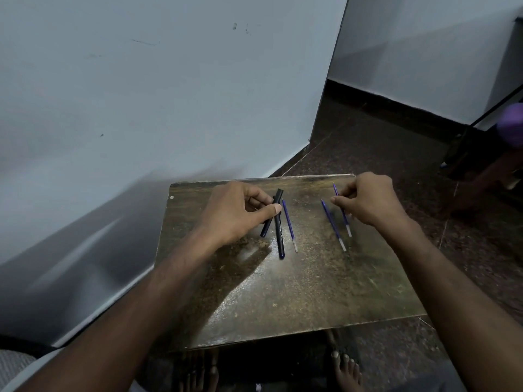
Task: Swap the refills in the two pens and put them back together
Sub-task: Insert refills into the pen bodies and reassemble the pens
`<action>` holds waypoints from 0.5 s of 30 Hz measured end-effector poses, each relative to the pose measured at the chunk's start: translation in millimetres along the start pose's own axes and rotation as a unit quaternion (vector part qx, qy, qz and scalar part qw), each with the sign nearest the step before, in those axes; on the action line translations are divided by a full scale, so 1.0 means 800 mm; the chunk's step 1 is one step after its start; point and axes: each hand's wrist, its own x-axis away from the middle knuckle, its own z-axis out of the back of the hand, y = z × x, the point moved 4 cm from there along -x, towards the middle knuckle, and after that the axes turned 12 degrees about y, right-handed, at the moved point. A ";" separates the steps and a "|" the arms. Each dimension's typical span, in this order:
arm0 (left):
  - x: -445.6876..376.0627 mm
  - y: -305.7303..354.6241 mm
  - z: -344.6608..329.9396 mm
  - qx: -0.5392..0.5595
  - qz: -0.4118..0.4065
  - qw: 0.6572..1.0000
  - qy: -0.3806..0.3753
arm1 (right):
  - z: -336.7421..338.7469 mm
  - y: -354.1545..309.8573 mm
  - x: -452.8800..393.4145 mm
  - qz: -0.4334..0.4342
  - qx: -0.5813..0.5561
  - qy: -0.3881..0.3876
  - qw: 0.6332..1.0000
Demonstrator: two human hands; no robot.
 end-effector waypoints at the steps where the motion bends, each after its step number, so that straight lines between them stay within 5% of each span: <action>1: 0.000 0.000 0.000 0.002 0.002 1.000 -0.001 | -0.002 0.005 -0.003 -0.011 0.006 0.002 1.000; 15: -0.001 -0.003 0.005 0.027 0.037 0.999 0.020 | -0.014 0.009 -0.003 -0.039 0.037 -0.066 0.996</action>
